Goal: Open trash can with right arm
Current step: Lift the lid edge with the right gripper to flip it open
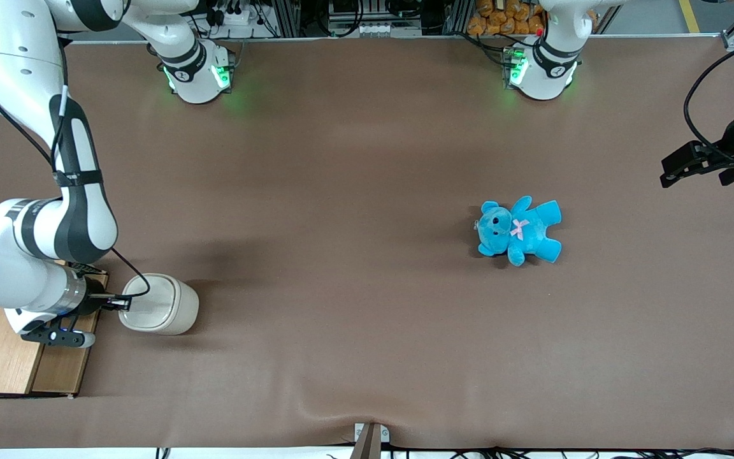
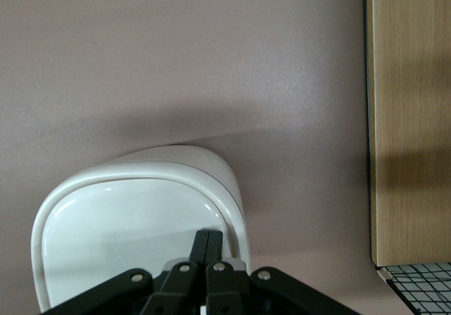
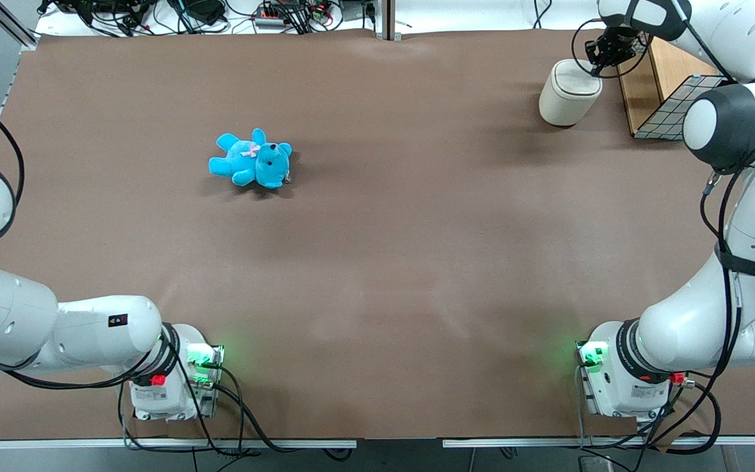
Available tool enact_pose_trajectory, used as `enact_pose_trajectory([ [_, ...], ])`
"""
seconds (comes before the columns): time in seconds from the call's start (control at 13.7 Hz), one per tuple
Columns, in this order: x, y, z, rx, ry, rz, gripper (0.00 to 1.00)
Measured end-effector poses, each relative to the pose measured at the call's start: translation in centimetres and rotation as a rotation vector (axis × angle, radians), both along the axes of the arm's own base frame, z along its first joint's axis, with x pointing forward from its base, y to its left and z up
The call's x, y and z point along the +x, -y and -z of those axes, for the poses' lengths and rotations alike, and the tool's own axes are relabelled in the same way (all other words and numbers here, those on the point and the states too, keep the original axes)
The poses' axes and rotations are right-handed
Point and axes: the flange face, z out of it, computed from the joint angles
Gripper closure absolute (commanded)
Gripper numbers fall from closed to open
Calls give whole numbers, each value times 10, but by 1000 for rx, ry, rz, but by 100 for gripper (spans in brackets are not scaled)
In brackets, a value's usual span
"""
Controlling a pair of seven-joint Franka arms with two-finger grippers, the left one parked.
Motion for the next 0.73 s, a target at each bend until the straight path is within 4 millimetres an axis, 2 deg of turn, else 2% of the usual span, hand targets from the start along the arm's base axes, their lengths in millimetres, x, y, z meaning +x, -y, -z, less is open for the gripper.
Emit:
enact_pose_trajectory([
  [0.51, 0, -1, -1, 1, -2, 3, 100],
  [0.73, -1, -4, -12, 9, -61, 39, 100],
])
